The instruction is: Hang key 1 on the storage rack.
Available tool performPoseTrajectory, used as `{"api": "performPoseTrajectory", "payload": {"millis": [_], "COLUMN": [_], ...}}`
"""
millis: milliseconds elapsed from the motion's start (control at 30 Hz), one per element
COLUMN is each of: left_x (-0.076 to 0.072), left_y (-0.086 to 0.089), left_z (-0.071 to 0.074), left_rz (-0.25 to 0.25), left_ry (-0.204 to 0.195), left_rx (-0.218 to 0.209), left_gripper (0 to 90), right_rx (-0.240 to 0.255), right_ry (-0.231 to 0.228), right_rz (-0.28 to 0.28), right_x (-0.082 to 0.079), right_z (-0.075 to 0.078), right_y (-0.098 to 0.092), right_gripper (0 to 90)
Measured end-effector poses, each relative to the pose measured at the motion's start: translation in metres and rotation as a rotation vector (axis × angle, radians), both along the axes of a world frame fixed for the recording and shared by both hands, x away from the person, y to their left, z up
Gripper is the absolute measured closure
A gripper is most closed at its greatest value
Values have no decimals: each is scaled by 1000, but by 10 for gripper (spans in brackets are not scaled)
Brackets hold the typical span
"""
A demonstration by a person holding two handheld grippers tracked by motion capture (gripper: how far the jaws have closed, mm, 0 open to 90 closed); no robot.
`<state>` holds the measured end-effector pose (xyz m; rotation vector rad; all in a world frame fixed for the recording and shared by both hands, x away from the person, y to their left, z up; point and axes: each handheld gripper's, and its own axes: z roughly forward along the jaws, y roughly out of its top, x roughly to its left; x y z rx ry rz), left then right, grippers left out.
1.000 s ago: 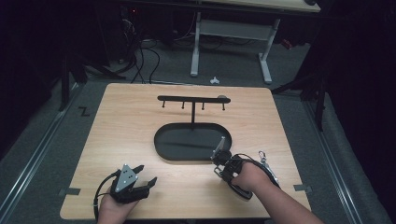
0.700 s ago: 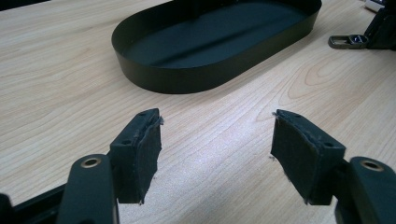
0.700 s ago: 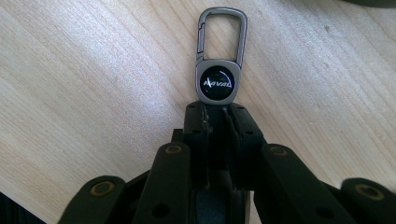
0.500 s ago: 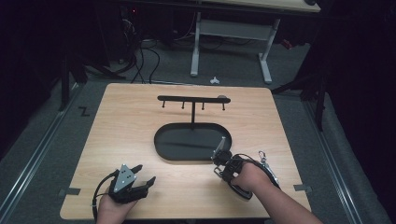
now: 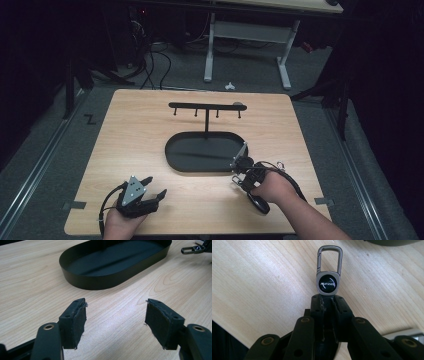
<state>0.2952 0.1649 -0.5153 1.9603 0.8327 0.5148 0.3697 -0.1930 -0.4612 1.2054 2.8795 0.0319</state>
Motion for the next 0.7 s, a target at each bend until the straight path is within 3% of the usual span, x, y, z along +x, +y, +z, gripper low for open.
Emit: {"api": "performPoseTrajectory", "payload": {"millis": [267, 300, 333, 400, 700], "left_x": [0, 0, 0, -1, -2], "left_y": [-1, -1, -2, -1, 2], "left_z": [-1, -1, -1, -1, -1], "left_rz": [-2, -1, -2, -1, 12], "left_ry": [-1, -3, -2, -2, -2], "left_rx": [5, 5, 5, 5, 6], "left_gripper": [337, 337, 337, 337, 337], "right_rx": [18, 17, 29, 29, 45], "right_ry": [-35, -31, -58, -53, -97], "right_rz": [-18, -66, -2, -63, -51], "right_x": [-4, -7, -3, -7, -3], "right_z": [23, 27, 30, 37, 60], "right_y": [-9, -8, -13, -13, -15], "right_gripper": [801, 802, 801, 802, 802]}}
